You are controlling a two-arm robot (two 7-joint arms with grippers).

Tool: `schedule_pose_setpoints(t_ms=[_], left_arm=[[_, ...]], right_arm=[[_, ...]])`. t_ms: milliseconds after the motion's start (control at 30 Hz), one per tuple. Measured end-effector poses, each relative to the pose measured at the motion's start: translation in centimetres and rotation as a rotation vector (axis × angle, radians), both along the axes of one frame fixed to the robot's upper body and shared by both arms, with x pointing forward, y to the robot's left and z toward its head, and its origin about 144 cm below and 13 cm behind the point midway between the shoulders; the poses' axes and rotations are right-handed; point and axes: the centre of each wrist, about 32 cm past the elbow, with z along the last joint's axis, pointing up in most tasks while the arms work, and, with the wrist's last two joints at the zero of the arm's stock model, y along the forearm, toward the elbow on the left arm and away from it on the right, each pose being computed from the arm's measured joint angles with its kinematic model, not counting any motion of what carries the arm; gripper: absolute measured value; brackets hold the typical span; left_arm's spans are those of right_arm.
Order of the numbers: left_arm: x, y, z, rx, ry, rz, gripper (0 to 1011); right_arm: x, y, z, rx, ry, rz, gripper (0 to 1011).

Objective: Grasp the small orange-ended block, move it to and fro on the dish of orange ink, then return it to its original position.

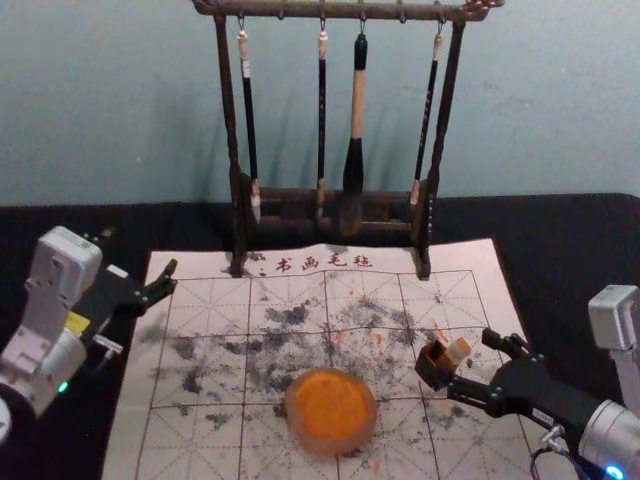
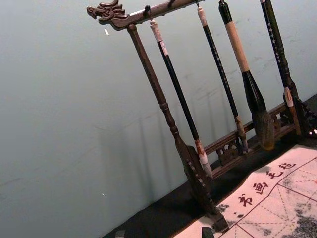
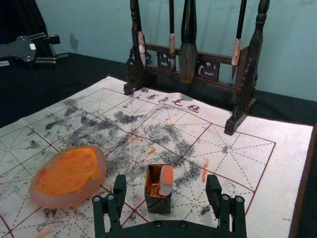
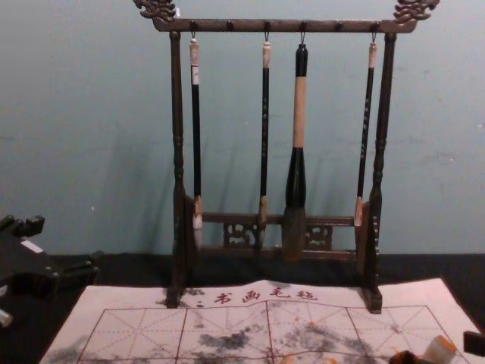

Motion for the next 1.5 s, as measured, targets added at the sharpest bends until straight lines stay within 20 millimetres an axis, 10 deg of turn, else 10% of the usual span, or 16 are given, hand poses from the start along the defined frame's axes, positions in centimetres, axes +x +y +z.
schedule_pose_setpoints(t_ms=[600, 1500], left_arm=[[0.0, 0.0, 0.0, 0.0, 0.0, 0.0, 1001], [0.0, 0.0, 0.0, 0.0, 0.0, 0.0, 1001]], right_arm=[[-0.03, 0.01, -0.01, 0.0, -0.002, 0.0, 912], [-0.04, 0.01, -0.02, -0.001, -0.005, 0.0, 99]])
